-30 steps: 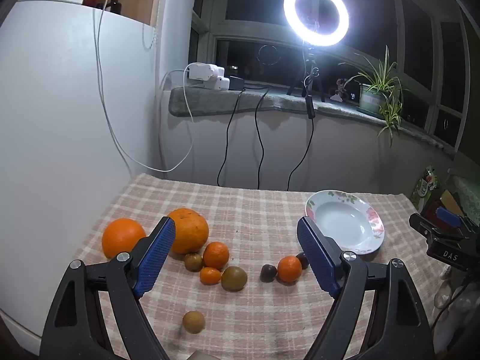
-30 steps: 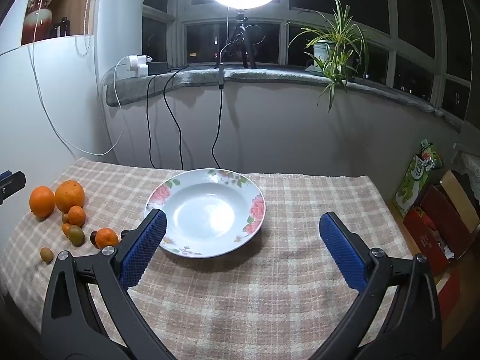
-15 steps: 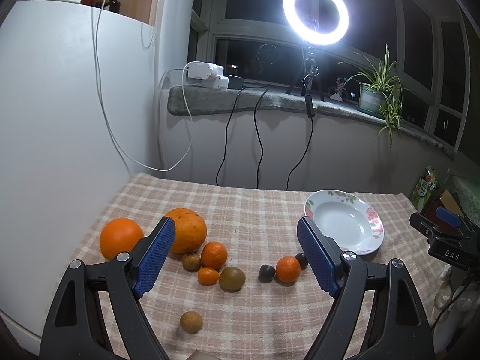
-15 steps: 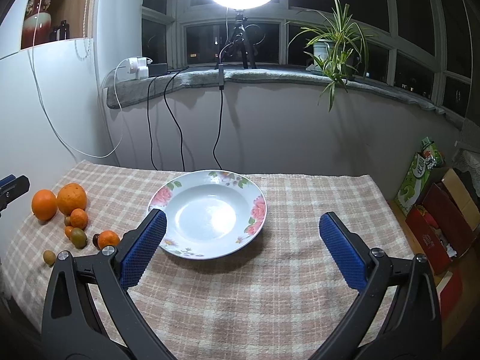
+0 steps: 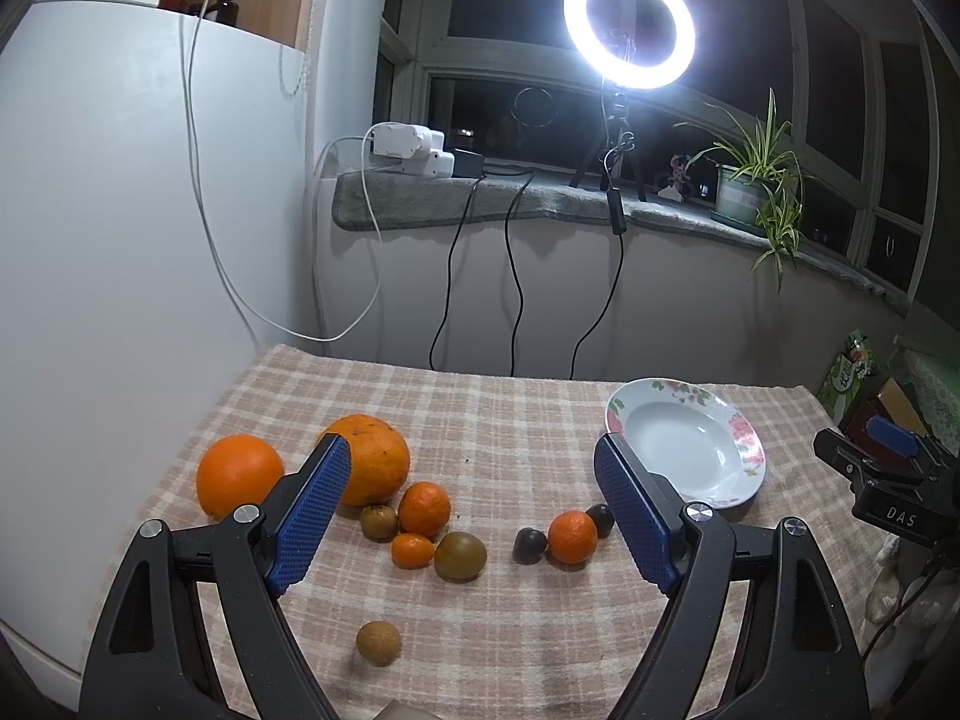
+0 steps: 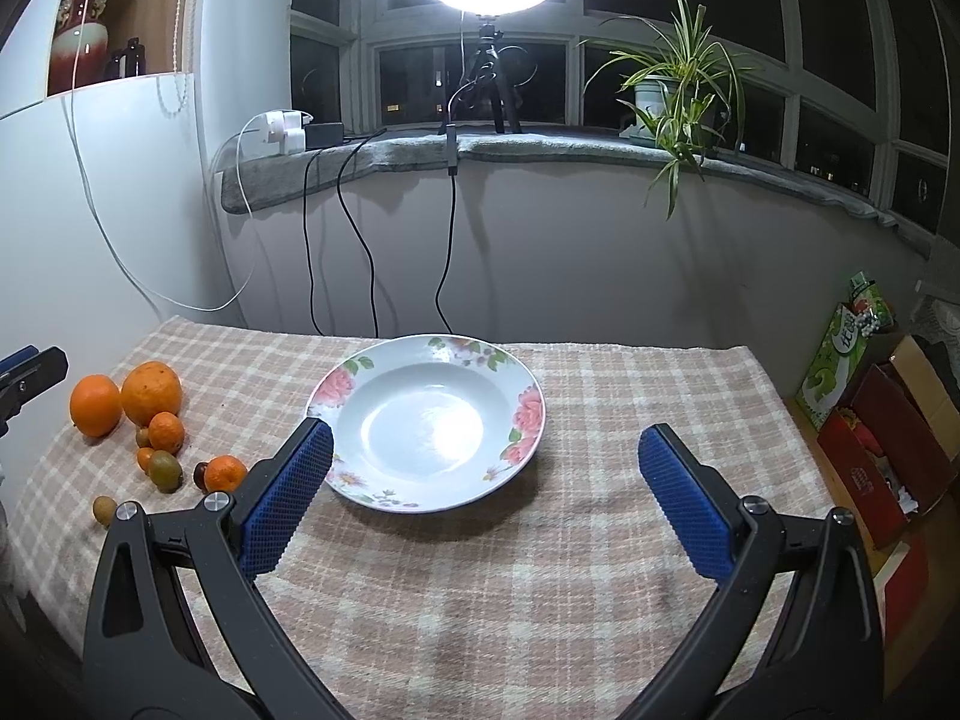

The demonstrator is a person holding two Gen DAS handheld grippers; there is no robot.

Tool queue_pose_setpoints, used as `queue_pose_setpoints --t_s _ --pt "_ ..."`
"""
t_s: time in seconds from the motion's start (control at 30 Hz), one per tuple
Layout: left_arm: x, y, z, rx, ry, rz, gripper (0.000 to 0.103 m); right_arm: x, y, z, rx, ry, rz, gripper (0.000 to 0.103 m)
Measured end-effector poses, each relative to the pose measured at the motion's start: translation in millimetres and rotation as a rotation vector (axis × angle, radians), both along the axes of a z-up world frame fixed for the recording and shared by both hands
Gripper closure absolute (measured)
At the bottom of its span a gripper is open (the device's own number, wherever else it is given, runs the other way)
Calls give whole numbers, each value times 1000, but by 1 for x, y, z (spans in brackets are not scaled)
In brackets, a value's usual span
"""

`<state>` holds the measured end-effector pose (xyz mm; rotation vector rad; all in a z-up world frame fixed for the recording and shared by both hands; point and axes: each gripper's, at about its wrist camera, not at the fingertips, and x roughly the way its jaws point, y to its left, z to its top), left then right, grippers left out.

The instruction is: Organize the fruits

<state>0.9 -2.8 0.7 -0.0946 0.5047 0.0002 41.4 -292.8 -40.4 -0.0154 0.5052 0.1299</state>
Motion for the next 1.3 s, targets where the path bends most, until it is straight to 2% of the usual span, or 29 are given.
queue_pose_setpoints --t_s 1.3 --pt "0 2 -2 -7 2 -2 20 -1 4 -1 0 4 4 0"
